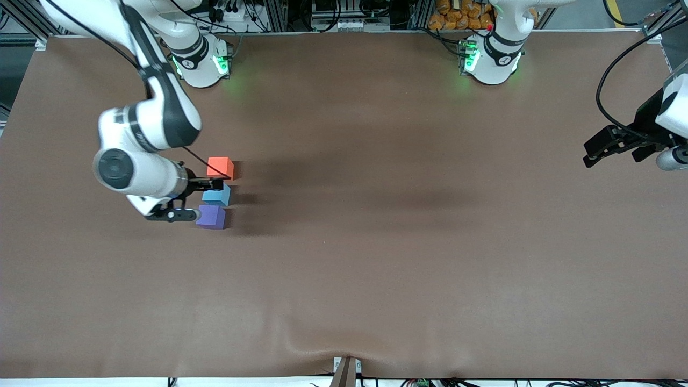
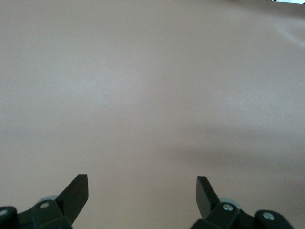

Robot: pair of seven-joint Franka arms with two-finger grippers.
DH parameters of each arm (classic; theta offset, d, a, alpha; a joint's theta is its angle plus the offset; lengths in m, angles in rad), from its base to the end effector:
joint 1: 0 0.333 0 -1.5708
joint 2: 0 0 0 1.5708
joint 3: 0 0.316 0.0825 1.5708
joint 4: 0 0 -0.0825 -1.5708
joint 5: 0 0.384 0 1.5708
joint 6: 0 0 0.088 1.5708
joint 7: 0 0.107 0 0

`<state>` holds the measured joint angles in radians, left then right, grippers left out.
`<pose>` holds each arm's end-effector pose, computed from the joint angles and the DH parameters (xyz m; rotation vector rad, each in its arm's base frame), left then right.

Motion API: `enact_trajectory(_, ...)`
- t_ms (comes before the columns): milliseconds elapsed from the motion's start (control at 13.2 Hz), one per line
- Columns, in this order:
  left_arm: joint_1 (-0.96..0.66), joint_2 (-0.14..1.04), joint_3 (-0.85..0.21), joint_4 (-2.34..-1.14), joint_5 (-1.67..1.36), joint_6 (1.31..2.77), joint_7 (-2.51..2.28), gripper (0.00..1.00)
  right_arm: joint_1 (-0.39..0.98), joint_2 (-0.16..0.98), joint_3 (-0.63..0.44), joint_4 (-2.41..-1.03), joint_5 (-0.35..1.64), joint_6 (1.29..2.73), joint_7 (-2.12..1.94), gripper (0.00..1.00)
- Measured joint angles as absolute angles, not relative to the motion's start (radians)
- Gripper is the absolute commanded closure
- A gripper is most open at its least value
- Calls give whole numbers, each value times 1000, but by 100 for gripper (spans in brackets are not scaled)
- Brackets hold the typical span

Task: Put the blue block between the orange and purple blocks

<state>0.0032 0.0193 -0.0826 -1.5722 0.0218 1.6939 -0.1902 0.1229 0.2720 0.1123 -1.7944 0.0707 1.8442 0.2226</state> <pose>0.5711 -0.0429 0.6245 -3.1264 -0.1711 -0.1633 0.5867 0.1423 0.3827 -3.0764 0.0228 0.3659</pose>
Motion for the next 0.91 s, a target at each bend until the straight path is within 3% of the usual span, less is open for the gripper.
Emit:
enact_trajectory(531,3,21,-83,-1571,22,1704,-190,0,85,262,100,-1322,36,1527,211,0)
enact_trajectory(910,3,21,-83,-1571,22,1705,-190,0,64,160,103,-1225,-39,1328,204,0)
